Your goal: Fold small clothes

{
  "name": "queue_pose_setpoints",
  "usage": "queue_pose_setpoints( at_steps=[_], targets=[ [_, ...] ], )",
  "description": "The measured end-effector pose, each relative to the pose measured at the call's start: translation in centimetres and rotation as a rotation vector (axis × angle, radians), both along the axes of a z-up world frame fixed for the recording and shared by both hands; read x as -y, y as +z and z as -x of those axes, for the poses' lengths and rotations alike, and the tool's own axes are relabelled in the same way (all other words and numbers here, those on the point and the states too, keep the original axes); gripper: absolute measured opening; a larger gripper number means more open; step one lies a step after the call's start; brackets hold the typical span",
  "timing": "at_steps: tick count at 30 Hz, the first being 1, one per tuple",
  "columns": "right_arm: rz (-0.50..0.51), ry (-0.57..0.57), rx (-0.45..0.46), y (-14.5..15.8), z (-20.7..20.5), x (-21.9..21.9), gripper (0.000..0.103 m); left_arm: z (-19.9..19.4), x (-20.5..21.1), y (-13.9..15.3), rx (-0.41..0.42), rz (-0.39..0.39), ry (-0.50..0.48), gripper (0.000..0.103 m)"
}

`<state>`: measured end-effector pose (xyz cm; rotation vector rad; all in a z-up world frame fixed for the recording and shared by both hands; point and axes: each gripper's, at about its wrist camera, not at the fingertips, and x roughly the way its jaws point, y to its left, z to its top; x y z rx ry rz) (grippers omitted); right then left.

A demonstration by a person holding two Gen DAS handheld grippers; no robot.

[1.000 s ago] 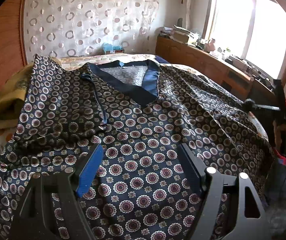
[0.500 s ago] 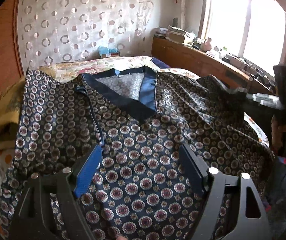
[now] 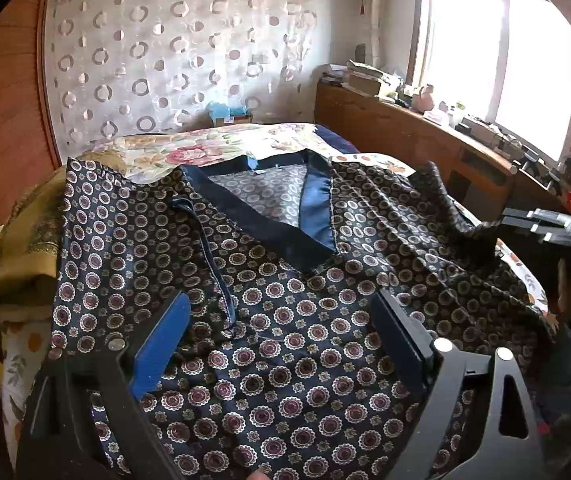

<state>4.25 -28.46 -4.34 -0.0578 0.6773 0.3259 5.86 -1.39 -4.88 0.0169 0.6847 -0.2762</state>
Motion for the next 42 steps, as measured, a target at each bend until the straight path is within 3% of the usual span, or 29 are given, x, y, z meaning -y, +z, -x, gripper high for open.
queue_pose_setpoints(
  at_steps=[5, 10, 14, 19, 21, 22, 23, 24, 26, 31, 36, 37, 39, 40, 41, 42],
  targets=[
    [0.01, -0.091, 0.002, 0.1, -1.8, 2.1, 0.047, 0.1, 0.0, -0.2, -0.004, 0.008, 0.001, 0.092],
    [0.012, -0.147, -0.074, -2.6, -5.6, 3.1, 0.047, 0.3, 0.2, -0.4, -0.006, 0.011, -0.003, 0.092],
    [0.015, -0.181, -0.117, -2.6, -8.5, 3.8, 0.047, 0.4, 0.2, -0.4, -0.008, 0.009, 0.0, 0.092],
    [0.101, -0.208, -0.172, -3.7, -10.7, 2.8, 0.047, 0.4, -0.1, -0.4, -0.007, 0.005, 0.004, 0.092],
    [0.114, -0.208, -0.167, -3.9, -11.2, 2.7, 0.043, 0.4, -0.3, -0.4, -0.008, 0.004, 0.006, 0.092],
    [0.112, -0.201, -0.165, -3.8, -11.3, 2.6, 0.035, 0.4, -0.3, -0.5, -0.009, 0.004, 0.008, 0.092],
    [0.11, -0.192, -0.164, -3.7, -11.4, 2.4, 0.02, 0.4, -0.4, -0.5, -0.01, 0.003, 0.011, 0.092],
    [0.113, -0.182, -0.164, -3.8, -11.8, 2.2, 0.011, 0.4, -0.6, -0.5, -0.011, 0.003, 0.013, 0.092],
    [0.111, -0.14, -0.162, -3.6, -12.3, 1.6, 0.004, 0.3, -0.8, -0.5, -0.011, 0.001, 0.017, 0.092],
    [0.086, -0.033, -0.066, -1.1, -12.8, -1.5, 0.004, 0.3, -1.7, -0.1, -0.002, 0.001, 0.038, 0.092],
    [0.059, 0.041, -0.025, 0.6, -13.3, -4.8, 0.004, 0.3, -2.4, 0.2, 0.006, 0.002, 0.055, 0.092],
    [0.059, 0.05, -0.018, 0.9, -13.4, -5.2, 0.008, 0.3, -2.7, 0.3, 0.009, -0.002, 0.059, 0.092],
    [0.069, 0.048, 0.004, 1.1, -13.4, -5.4, 0.032, 0.3, -3.0, 0.6, 0.016, -0.007, 0.063, 0.092],
    [0.07, 0.044, 0.016, 1.1, -13.4, -5.1, 0.051, 0.2, -3.2, 0.7, 0.021, -0.01, 0.068, 0.092],
    [0.073, 0.033, 0.022, 0.9, -13.4, -4.8, 0.06, 0.2, -3.4, 0.9, 0.024, -0.012, 0.071, 0.092],
    [0.078, 0.017, 0.025, 0.8, -13.3, -4.4, 0.061, 0.1, -3.6, 1.0, 0.027, -0.014, 0.074, 0.092]
  ],
)
